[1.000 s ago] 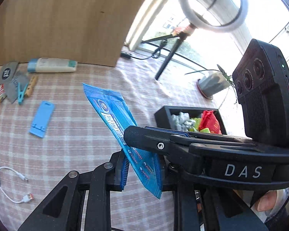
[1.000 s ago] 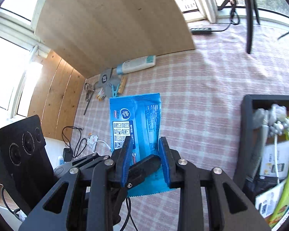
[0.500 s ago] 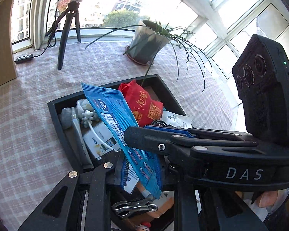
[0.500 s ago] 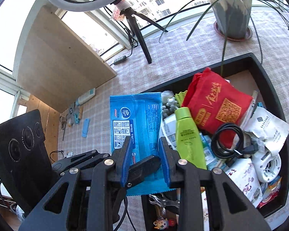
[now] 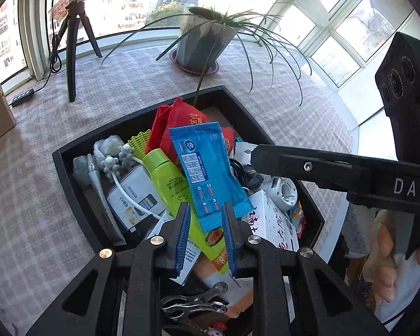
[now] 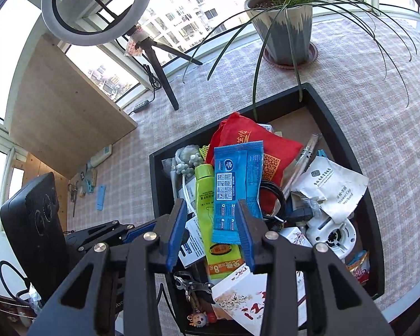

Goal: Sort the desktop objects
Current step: 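Carry the blue packet to the tray and open the right gripper, then move both grippers back over the pile, then grasp the Coffee-mate sachet with the left gripper while the right grasps the blue phone stand, then carry the sachet and phone stand to the tray and open both grippers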

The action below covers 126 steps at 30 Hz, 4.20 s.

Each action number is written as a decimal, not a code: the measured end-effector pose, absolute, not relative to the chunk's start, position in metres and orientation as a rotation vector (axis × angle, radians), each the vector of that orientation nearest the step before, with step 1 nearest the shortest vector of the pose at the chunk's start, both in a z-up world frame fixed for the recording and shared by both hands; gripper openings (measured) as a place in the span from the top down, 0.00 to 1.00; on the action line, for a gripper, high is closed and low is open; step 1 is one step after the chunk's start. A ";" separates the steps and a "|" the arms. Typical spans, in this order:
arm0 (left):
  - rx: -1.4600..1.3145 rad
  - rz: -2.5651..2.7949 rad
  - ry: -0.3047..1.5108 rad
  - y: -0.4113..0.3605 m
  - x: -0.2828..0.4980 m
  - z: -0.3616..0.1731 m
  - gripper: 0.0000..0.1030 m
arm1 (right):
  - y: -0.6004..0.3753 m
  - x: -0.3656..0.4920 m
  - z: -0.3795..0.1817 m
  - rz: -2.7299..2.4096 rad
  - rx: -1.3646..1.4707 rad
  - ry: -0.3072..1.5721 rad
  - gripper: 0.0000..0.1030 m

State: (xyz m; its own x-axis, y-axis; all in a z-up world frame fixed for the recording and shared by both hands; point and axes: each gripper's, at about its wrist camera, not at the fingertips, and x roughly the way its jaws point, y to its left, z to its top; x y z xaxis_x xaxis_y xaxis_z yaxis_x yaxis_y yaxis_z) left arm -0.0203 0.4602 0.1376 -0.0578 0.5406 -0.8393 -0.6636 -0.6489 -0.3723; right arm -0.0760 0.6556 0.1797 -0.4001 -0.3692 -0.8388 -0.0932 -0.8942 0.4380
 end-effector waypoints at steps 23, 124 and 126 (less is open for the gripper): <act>-1.692 2.357 -0.277 0.146 -0.067 0.092 0.73 | 0.480 -0.101 0.145 -2.106 1.626 -0.274 0.54; -1.704 2.523 -0.469 0.086 -0.078 0.040 0.71 | 0.269 -0.175 0.126 -1.977 1.563 0.237 0.66; -1.673 2.493 -0.448 0.078 -0.128 0.049 0.71 | 0.290 -0.173 0.128 -2.005 1.559 0.195 0.66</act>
